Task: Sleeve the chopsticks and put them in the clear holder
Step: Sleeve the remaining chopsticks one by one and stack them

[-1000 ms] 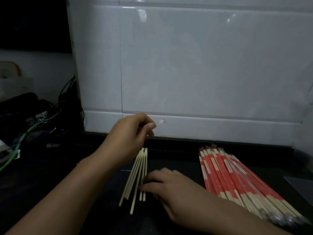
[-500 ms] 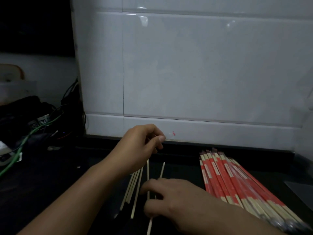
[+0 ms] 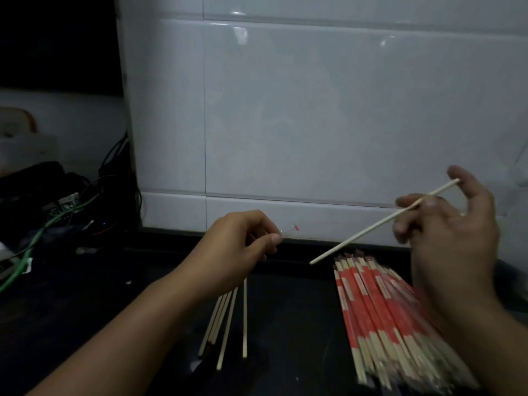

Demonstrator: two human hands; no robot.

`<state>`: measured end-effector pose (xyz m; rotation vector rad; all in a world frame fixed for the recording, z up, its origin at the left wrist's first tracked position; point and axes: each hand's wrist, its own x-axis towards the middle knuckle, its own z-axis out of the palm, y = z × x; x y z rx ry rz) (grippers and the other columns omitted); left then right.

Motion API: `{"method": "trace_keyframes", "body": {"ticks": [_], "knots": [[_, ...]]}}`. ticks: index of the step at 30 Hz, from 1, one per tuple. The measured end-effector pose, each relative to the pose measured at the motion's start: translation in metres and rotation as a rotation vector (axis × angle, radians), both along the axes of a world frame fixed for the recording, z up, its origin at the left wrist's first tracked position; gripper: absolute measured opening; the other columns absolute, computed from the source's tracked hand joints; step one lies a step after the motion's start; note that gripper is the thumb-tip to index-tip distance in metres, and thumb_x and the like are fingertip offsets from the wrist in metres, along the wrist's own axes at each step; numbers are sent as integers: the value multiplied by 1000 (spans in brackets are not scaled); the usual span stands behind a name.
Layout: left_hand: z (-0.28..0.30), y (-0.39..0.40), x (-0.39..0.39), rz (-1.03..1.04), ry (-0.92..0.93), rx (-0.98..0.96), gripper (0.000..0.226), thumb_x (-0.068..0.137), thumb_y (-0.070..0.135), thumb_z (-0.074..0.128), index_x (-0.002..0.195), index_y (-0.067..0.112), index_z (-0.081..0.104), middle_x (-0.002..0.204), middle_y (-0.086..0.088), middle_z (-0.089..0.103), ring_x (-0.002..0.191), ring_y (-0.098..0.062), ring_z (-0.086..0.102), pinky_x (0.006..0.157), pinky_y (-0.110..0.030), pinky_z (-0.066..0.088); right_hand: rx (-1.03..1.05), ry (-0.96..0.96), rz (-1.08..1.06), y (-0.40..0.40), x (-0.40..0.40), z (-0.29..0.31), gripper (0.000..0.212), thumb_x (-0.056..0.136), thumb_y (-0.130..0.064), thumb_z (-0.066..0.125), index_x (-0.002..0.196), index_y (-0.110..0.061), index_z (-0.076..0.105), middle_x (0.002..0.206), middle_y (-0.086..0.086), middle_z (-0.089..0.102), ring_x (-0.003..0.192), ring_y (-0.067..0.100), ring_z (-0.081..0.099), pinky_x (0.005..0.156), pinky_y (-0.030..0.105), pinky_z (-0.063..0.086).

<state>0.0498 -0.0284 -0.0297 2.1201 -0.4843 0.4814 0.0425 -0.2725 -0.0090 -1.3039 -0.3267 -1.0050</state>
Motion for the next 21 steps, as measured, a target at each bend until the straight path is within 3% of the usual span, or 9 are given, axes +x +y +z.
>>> {"method": "trace_keyframes", "body": {"ticks": [5, 8, 13, 21], "knots": [[0, -3, -6, -15, 28, 80, 10, 95, 26, 64, 87, 31, 66, 78, 8, 73, 69, -6, 68, 74, -36, 59, 363, 105, 148, -19, 9, 11, 37, 101, 2, 39, 129, -21, 45, 79, 13, 64, 47, 10, 51, 52, 21, 46], [0, -5, -8, -26, 40, 113, 9, 95, 25, 64, 88, 30, 67, 78, 8, 72, 70, -5, 68, 73, -31, 59, 376, 120, 181, -15, 9, 10, 35, 101, 1, 40, 125, -22, 46, 71, 9, 69, 49, 11, 52, 52, 21, 46], [1, -7, -10, -39, 47, 122, 8, 95, 24, 64, 89, 28, 68, 77, 8, 72, 69, -5, 67, 68, -23, 56, 327, 148, 201, -7, 8, 4, 36, 101, 1, 41, 129, -22, 47, 85, 17, 64, 50, 12, 53, 53, 22, 47], [1, -9, -11, -53, 65, 140, 10, 96, 26, 63, 89, 32, 67, 78, 9, 72, 70, -2, 66, 64, -16, 51, 328, 133, 193, -5, 8, 0, 39, 102, 1, 40, 134, -20, 46, 86, 17, 64, 51, 10, 54, 55, 21, 48]]}}
